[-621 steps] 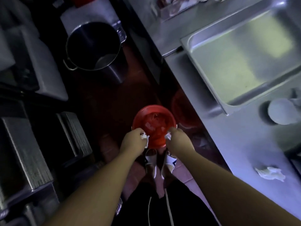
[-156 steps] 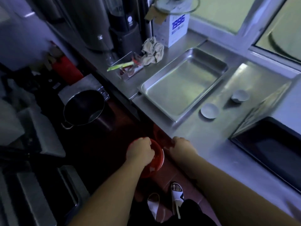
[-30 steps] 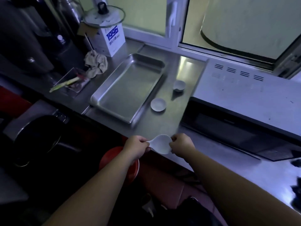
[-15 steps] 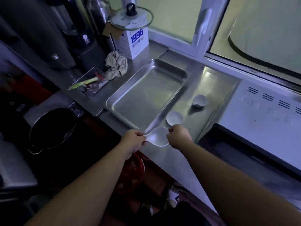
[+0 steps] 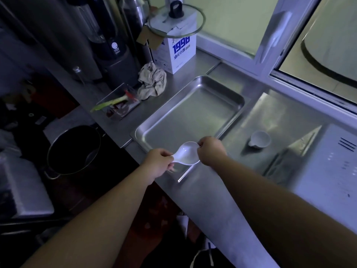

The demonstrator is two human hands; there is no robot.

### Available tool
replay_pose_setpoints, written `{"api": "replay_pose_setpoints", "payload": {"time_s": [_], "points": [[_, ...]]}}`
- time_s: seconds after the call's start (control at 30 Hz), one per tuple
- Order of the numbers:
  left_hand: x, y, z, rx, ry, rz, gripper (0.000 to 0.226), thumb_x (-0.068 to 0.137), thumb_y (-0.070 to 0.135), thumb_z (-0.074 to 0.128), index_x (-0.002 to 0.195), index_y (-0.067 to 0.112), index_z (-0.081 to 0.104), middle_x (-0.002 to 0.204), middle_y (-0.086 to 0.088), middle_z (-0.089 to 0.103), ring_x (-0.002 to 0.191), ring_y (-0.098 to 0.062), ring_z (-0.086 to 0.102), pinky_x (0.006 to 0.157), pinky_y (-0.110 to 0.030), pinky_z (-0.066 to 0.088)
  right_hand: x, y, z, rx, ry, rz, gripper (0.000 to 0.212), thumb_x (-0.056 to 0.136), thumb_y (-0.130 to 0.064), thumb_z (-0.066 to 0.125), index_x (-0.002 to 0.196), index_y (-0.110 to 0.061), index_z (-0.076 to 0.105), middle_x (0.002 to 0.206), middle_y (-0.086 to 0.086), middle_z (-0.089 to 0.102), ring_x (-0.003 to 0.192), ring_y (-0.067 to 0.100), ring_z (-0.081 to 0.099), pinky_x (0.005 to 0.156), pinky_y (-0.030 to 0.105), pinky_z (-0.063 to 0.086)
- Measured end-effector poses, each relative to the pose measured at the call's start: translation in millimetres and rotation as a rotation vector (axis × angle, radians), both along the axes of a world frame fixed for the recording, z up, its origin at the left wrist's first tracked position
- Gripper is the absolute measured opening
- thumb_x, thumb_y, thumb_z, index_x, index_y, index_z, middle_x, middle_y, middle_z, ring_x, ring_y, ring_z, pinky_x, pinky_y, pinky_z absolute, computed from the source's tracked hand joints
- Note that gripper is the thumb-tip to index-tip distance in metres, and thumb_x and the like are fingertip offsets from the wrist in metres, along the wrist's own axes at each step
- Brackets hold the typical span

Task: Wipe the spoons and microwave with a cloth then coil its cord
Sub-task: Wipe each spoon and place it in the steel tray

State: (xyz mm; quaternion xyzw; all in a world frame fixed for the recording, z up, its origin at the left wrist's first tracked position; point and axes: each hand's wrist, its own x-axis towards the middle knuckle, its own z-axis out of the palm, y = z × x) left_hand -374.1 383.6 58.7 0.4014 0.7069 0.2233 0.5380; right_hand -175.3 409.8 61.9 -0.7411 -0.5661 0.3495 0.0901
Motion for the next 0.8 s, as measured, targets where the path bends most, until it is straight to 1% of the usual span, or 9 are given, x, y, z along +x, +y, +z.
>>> {"api": "replay_pose_setpoints", "payload": {"time_s": [0.17,0.3,0.37,0.4,0.5,0.57,0.7,0.77,0.8], "points": [[-23,52,-19,-0.043,0.025,-0.070,0.008,0.089,0.006,0.068,0.093,0.011,0.072,0.075,-0.008,0.074,0.070,-0.022,0.066,0.088,-0.048,0.060,-20,51,-23,-0.016,-0.027,-0.035,0.025,0.083,-0.008,0.054,0.099,-0.013,0.073,0.101,0.010,0.073,0.093,0.032,0.067,0.074,0.026,0.049],[-47,88,-36,-0.066,0.056,-0.079,0.011,0.081,0.011,0.073,0.089,0.017,0.076,0.074,-0.006,0.077,0.068,-0.021,0.067,0.085,-0.051,0.060,-44,87,-45,-0.023,-0.019,-0.041,0.027,0.086,-0.011,0.055,0.107,-0.016,0.072,0.108,0.010,0.072,0.102,0.033,0.066,0.078,0.027,0.047],[-59,103,-43,-0.076,0.087,-0.058,0.011,0.081,0.011,0.074,0.088,0.019,0.077,0.072,-0.005,0.076,0.067,-0.021,0.067,0.079,-0.047,0.062,-58,105,-56,-0.035,0.001,-0.042,0.029,0.086,-0.009,0.053,0.106,-0.018,0.072,0.108,0.010,0.072,0.100,0.032,0.066,0.076,0.026,0.045],[-64,109,-44,-0.081,0.105,-0.052,0.011,0.082,0.010,0.074,0.087,0.019,0.076,0.071,-0.005,0.075,0.066,-0.022,0.067,0.073,-0.041,0.061,-65,113,-61,-0.039,0.004,-0.037,0.029,0.086,-0.008,0.053,0.105,-0.018,0.072,0.107,0.010,0.072,0.100,0.032,0.066,0.075,0.026,0.045],[-79,126,-51,-0.085,0.177,-0.065,0.014,0.085,0.009,0.071,0.085,0.023,0.076,0.069,-0.002,0.074,0.066,-0.020,0.067,0.060,-0.022,0.047,-86,136,-74,-0.056,0.002,-0.011,0.030,0.085,-0.009,0.052,0.104,-0.019,0.072,0.107,0.009,0.073,0.099,0.032,0.067,0.077,0.027,0.049],[-88,136,-57,-0.095,0.224,-0.071,0.015,0.085,0.012,0.070,0.084,0.026,0.074,0.072,-0.002,0.076,0.068,-0.022,0.070,0.056,-0.021,0.046,-98,149,-82,-0.073,0.002,0.004,0.031,0.084,-0.008,0.051,0.103,-0.019,0.072,0.106,0.008,0.073,0.097,0.031,0.067,0.077,0.028,0.051],[-99,150,-67,-0.067,0.373,-0.162,0.014,0.085,0.019,0.068,0.091,0.028,0.076,0.078,0.007,0.075,0.080,-0.019,0.072,0.063,-0.024,0.050,-115,166,-97,-0.071,0.010,0.029,0.030,0.084,-0.006,0.050,0.102,-0.018,0.072,0.104,0.008,0.073,0.096,0.030,0.067,0.075,0.026,0.047],[-101,154,-72,-0.047,0.427,-0.196,0.017,0.087,0.018,0.067,0.096,0.027,0.077,0.086,0.008,0.075,0.082,-0.018,0.070,0.065,-0.024,0.050,-120,171,-102,-0.069,0.000,0.049,0.031,0.085,-0.005,0.051,0.104,-0.017,0.072,0.106,0.009,0.073,0.099,0.031,0.067,0.076,0.026,0.047],[-101,155,-74,-0.045,0.437,-0.204,0.018,0.087,0.017,0.066,0.098,0.026,0.078,0.089,0.006,0.075,0.082,-0.019,0.070,0.068,-0.026,0.054,-122,174,-104,-0.068,-0.009,0.060,0.032,0.086,-0.004,0.051,0.106,-0.017,0.072,0.107,0.009,0.073,0.101,0.031,0.067,0.078,0.027,0.048]]}}
